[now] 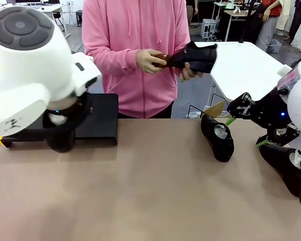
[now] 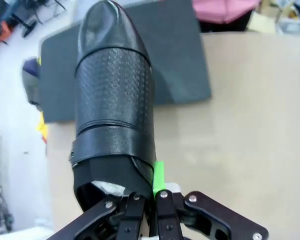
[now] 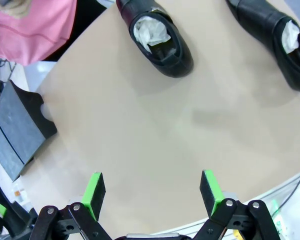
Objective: Organize the shoes by placing them on the stand.
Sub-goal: Place the Shoe from the middle of the table onto the Shoes Stand.
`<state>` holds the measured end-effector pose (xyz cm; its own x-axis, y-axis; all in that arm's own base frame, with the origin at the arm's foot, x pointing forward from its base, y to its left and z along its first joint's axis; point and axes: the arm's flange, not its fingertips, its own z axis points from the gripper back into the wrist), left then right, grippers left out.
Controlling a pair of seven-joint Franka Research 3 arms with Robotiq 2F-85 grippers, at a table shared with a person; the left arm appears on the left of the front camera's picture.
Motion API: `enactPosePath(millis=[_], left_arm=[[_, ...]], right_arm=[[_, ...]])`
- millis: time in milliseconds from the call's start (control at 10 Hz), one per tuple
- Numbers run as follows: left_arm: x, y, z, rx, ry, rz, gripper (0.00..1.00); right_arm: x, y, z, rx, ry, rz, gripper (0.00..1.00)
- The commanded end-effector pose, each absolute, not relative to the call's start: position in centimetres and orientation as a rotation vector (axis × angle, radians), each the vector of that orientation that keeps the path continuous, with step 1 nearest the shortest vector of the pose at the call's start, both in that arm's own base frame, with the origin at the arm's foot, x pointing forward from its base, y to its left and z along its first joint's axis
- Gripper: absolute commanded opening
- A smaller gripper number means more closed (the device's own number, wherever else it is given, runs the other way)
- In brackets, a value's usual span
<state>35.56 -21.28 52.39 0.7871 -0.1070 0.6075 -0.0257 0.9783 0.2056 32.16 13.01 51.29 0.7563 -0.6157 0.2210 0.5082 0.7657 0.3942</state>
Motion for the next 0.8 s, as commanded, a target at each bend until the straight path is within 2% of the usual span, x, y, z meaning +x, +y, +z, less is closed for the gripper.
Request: enactPosePath(millis=[0,200,700], left_arm=[[38.2,-19.0,51.3,0.315,-0.731,-0.046,0.0],[39.1,-17.6,50.8,0.297,-0.682,-0.046,0.0],[38.8,-17.6,50.9,0.298,-0.685,-0.052,0.0]], right_arm=[[32.2,13.0,51.3,0.323,-0.356,-0.614,1.0],[32.2,13.0,51.3,0.323,-0.356,-0.614,1.0],[32.2,13.0,51.3,0.323,-0.356,-0.614,1.0]])
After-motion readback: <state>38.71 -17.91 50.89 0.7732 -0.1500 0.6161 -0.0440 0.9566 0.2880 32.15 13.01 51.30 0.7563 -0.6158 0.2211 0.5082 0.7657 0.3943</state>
